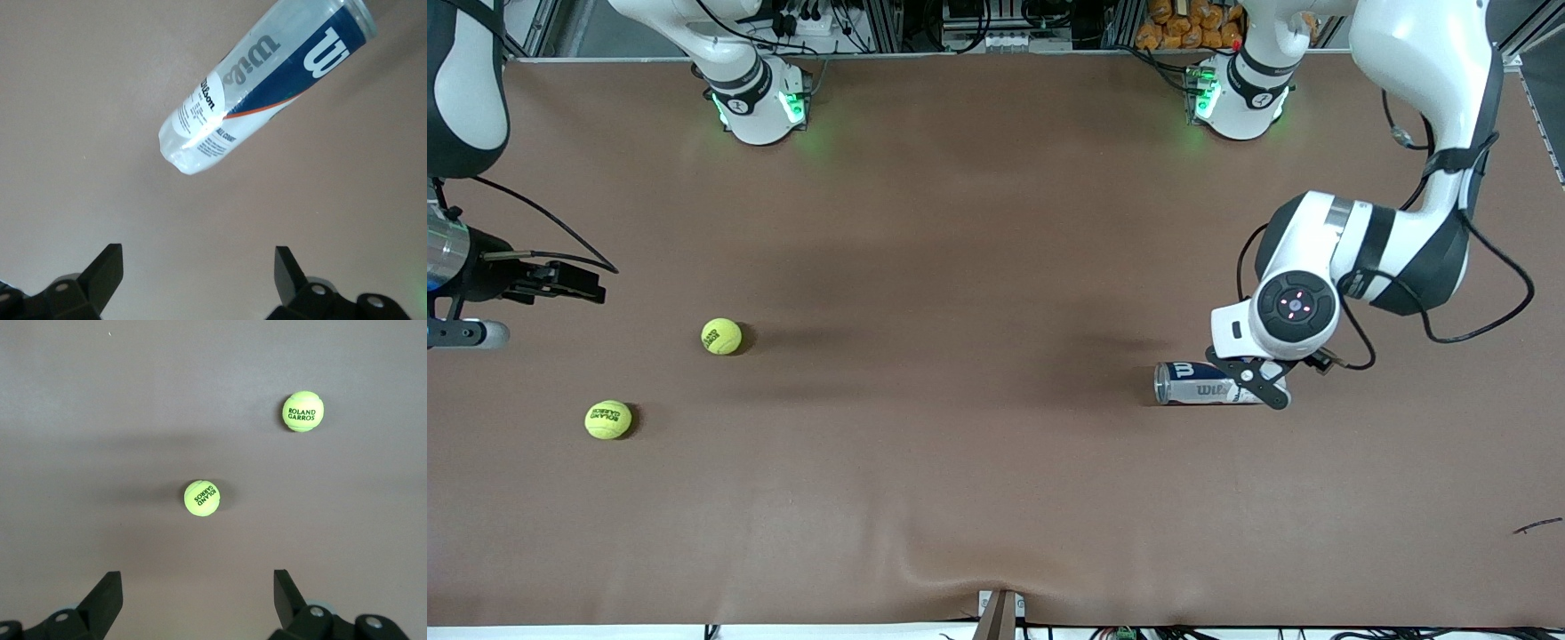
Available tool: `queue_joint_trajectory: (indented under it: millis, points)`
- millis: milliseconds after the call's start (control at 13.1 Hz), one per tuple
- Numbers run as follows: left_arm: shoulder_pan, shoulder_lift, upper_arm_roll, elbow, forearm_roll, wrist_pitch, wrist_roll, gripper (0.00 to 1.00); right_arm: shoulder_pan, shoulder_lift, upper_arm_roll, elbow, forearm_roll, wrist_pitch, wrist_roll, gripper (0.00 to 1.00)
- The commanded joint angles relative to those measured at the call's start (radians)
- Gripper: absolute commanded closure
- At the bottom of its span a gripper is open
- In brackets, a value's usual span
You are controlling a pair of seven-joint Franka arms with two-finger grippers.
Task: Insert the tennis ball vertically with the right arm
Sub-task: 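Grasp the can with the left gripper while the right gripper descends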
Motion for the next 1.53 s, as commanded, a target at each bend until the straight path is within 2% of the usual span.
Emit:
queue_joint_trajectory:
  millis: [0,763,1144,1449]
  points:
    - [0.016,0.017,-0.005,-0.017,0.027,0.064,0.108,0.0,-0.003,0.067,-0.002,0.032,0.0,-0.016,-0.006,0.0]
    - [0.009,0.1,-0.005,-0.044,0.076,0.151,0.394,0.0,-0.04,0.124,-0.005,0.032,0.007,-0.004,-0.006,0.0]
    - [-0.027,0.138,-0.005,-0.034,0.14,0.17,0.402,0.0,-0.035,0.128,-0.005,0.015,0.0,0.009,-0.011,0.0]
    - [-0.033,0.178,-0.005,-0.03,0.2,0.202,0.405,0.0,-0.041,0.119,-0.005,-0.077,-0.002,0.081,-0.037,0.0]
